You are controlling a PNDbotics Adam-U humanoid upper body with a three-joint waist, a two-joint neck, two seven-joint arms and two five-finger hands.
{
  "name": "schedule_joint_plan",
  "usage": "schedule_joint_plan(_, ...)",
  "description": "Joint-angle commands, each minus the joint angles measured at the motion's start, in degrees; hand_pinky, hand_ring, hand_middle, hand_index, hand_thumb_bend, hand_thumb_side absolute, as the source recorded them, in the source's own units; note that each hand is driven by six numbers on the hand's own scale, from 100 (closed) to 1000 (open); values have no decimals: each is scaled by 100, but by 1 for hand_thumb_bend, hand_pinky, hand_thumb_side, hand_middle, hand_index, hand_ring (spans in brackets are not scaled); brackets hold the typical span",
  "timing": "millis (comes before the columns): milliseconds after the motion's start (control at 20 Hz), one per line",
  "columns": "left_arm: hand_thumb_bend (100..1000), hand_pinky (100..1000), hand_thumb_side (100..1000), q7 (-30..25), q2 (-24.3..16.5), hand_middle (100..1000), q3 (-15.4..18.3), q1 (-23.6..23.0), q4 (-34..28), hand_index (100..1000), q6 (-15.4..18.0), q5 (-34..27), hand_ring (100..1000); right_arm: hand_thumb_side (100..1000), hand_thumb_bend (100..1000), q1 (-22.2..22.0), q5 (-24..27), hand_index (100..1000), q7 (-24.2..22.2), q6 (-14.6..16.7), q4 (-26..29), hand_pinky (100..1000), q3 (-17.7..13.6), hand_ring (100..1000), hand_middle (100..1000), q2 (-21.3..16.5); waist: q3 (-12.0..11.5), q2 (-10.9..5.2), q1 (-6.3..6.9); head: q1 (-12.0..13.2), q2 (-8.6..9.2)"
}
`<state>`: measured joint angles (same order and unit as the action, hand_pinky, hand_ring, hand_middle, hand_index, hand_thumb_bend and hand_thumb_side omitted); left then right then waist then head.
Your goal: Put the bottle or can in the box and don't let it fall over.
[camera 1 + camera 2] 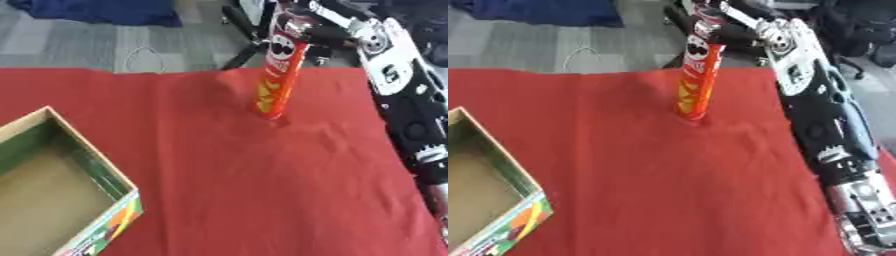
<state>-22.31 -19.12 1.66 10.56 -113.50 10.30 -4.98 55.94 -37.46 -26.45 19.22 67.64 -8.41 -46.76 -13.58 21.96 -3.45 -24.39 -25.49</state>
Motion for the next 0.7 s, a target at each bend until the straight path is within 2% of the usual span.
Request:
schedule_joint_plan(50,100,398,709,0,-99,662,27,39,-109,687,11,22,878,1000,100,43,-75,1000,-23,1,33,917,35,933,908,-102,-19,-67,10,-26,98)
schedule_joint_plan(450,100,399,707,9,-94,662,33,55,-109,686,19,33,877,1000,100,41,-199,1000,-147,6,29,885,65,853,888,-78,-23,-36,10,-35,90)
schedule_joint_plan(700,100,400,705,11,-89,663,38,62,-109,686,24,32,877,1000,100,30,-266,1000,-226,41,6,875,77,840,886,-54,-36,-24,12,-47,92)
